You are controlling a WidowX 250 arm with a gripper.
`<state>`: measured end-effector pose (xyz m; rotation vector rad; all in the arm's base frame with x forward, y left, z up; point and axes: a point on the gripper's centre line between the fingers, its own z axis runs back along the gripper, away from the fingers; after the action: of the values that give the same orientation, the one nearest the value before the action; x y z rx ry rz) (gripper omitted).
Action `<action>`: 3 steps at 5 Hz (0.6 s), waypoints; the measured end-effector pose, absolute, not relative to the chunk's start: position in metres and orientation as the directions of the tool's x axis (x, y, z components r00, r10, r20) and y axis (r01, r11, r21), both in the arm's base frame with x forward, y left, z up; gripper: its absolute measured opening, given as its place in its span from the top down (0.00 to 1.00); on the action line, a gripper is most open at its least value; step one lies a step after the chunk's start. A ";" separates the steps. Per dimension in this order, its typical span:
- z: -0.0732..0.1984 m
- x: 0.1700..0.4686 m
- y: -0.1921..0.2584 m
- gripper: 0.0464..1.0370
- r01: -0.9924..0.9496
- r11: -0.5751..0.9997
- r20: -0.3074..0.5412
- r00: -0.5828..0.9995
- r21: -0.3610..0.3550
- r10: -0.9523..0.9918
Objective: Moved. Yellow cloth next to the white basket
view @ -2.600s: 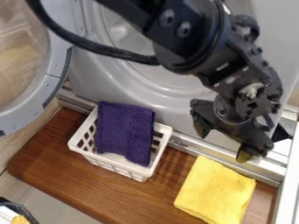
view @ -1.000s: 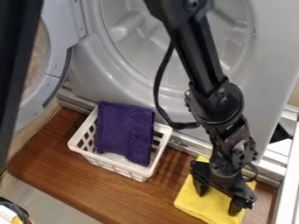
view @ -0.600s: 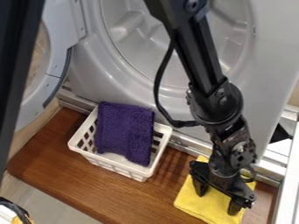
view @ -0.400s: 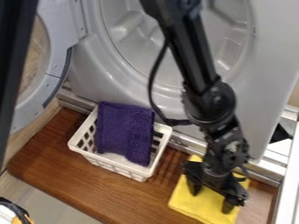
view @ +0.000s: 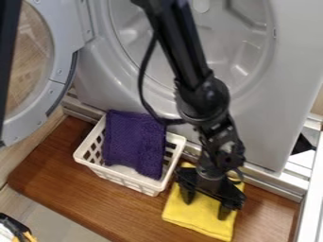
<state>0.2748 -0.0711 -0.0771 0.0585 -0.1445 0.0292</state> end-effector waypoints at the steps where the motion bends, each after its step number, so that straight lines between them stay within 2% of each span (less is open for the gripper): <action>1: -0.077 0.277 -0.053 0.04 -0.102 0.992 0.151 0.984 0.070 0.090; 3: -0.076 0.278 -0.039 0.04 -0.141 0.986 0.162 0.979 0.088 0.125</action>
<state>0.2779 -0.0386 -0.0760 0.0998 -0.1563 0.1344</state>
